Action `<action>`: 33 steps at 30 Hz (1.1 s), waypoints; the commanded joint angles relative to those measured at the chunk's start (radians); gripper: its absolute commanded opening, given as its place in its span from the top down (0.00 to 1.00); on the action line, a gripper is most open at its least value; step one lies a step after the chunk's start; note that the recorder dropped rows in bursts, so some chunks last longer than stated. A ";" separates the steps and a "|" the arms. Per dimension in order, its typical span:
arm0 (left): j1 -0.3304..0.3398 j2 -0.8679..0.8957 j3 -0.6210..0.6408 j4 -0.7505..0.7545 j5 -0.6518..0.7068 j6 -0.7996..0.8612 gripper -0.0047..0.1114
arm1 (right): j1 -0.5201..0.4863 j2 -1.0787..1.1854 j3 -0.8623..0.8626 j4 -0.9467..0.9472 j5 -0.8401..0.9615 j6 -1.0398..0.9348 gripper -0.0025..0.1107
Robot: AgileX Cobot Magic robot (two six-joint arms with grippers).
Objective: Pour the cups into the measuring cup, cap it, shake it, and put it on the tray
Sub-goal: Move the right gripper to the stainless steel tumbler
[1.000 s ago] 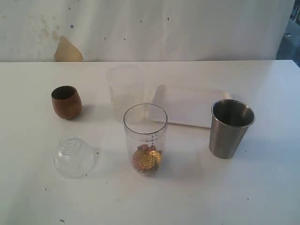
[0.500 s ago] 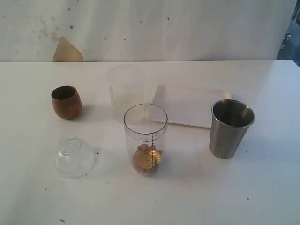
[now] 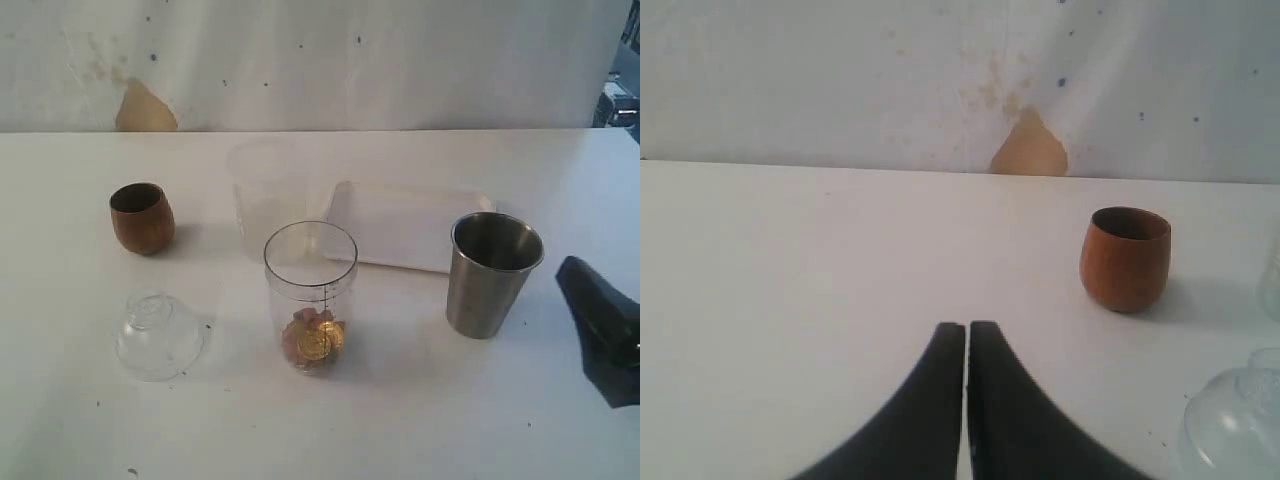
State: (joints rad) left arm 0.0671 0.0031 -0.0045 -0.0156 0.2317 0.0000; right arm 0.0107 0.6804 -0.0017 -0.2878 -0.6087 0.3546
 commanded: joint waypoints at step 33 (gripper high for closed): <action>0.000 -0.003 0.005 -0.003 0.001 0.000 0.94 | 0.000 1.175 -0.340 0.023 -0.519 -0.329 0.16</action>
State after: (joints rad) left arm 0.0671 0.0031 -0.0045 -0.0156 0.2317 0.0000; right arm 0.0107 1.8263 -0.3220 -0.2681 -1.1020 0.0358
